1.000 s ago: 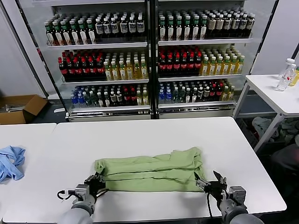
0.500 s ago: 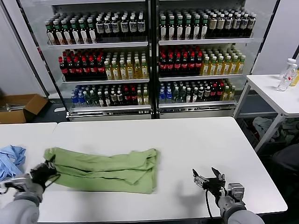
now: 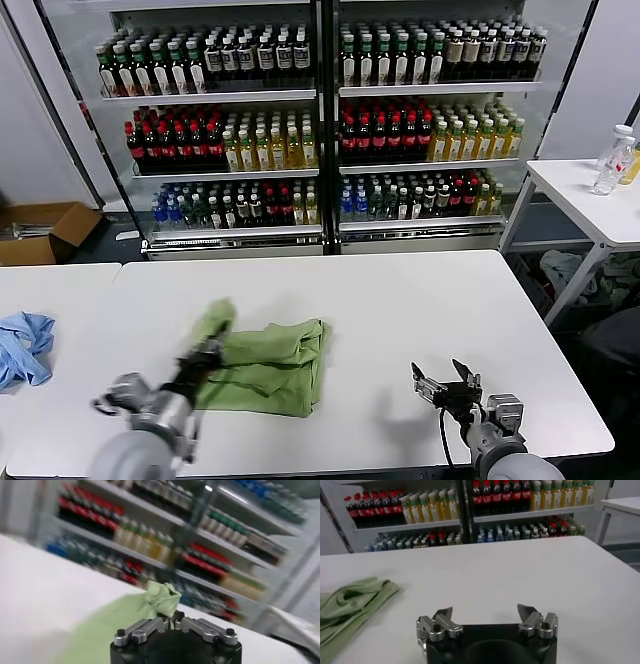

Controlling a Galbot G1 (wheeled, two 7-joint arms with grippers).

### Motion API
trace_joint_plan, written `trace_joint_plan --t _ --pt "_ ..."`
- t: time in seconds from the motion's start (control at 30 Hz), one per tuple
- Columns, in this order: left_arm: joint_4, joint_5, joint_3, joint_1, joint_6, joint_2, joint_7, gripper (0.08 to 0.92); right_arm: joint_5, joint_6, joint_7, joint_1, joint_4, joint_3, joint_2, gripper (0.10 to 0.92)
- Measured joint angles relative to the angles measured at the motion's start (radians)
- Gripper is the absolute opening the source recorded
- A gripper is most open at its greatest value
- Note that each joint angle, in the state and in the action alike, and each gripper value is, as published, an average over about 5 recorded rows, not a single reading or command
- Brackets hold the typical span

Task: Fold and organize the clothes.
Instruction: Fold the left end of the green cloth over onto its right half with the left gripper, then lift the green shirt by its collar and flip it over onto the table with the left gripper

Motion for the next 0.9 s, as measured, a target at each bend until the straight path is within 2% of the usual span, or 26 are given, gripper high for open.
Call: trace_joint_plan --t 0.13,0.27,0.4,0.63,0.8,0.9 --pt "0.043 0.076 0.118 -0.033 -0.007 -0.034 0.019 0.173 0.001 0.000 -0.001 0.005 -0.007 0.001 0.001 0.823" --pt "0.067 0.190 0.182 -0.045 -0.012 -0.046 0.052 0.290 0.004 0.000 -0.003 0.009 -0.014 0.006 -0.004 0.823" --pt "0.037 0.280 0.197 -0.030 -0.020 -0.036 0.096 0.403 0.007 0.000 -0.003 0.014 -0.021 0.008 -0.009 0.823" --pt "-0.044 0.325 0.107 0.033 -0.034 0.012 0.120 0.602 0.005 0.000 -0.004 0.021 -0.030 -0.003 -0.005 0.823" --pt "0.005 0.349 0.018 0.046 -0.043 0.047 0.099 0.748 0.001 0.000 -0.004 0.023 -0.032 -0.008 -0.003 0.823" --pt "0.053 0.360 -0.010 0.048 -0.040 0.057 0.093 0.804 -0.001 0.000 -0.004 0.021 -0.032 -0.009 -0.003 0.823"
